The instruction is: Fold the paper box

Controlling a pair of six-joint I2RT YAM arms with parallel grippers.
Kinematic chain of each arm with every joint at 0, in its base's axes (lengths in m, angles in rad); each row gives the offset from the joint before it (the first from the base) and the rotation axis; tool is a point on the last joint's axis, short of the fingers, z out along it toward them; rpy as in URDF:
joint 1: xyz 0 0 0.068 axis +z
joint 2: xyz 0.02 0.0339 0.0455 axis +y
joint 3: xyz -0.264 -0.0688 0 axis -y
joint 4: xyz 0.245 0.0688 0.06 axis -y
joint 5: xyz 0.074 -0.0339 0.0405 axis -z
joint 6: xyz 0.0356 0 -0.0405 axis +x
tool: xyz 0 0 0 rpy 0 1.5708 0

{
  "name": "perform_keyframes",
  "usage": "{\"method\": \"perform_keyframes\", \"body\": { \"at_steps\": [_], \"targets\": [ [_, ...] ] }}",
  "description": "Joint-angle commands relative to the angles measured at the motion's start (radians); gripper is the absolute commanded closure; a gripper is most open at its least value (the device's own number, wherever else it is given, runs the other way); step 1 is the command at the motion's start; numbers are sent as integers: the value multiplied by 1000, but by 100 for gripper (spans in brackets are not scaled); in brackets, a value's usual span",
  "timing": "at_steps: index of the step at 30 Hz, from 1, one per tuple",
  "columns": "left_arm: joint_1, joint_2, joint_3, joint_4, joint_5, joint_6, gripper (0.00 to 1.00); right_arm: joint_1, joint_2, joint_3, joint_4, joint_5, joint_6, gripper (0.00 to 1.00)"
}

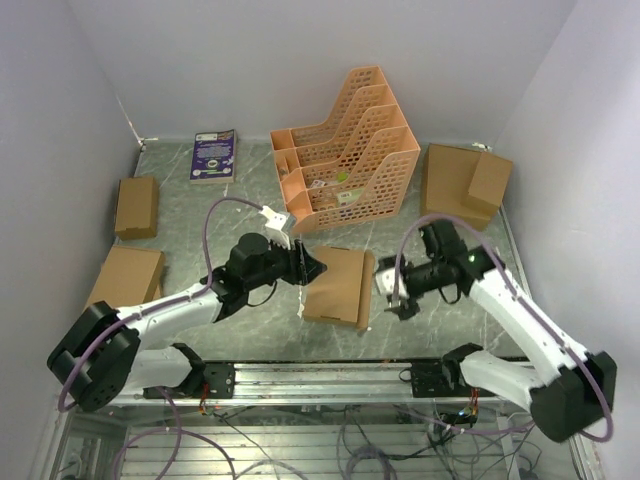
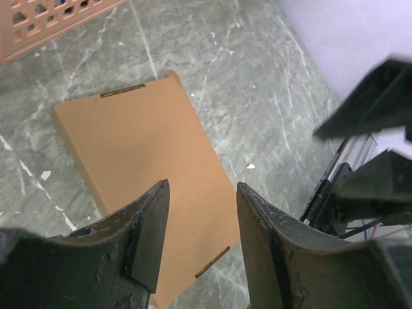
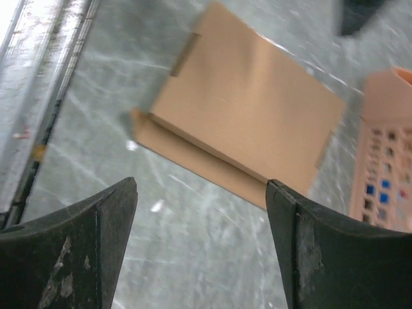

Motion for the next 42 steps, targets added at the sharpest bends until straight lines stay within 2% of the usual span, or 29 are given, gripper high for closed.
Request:
{"method": "perform_keyframes", "body": {
  "at_steps": [1,6,8,11,17,29,42],
  "targets": [
    [1,-45,-20,89,37,24,44,204,-176,-184,212,150,97,26],
    [-1,-72,-32,69,0,97,45,385,-215,-305,342,227,190,57],
    [-2,-54,-33,76,7,111,45,433,-191,-342,422,280,228,64],
    [-1,-17,-39,103,43,118,48,490,-142,-354,430,300,218,73],
    [-2,41,-83,226,109,115,49,591,-152,-448,547,403,267,75],
    [-16,144,-91,305,100,109,50,644,-114,-503,617,477,357,74],
    [-51,241,-76,275,48,134,53,685,-97,-560,727,585,441,78]
  ]
}}
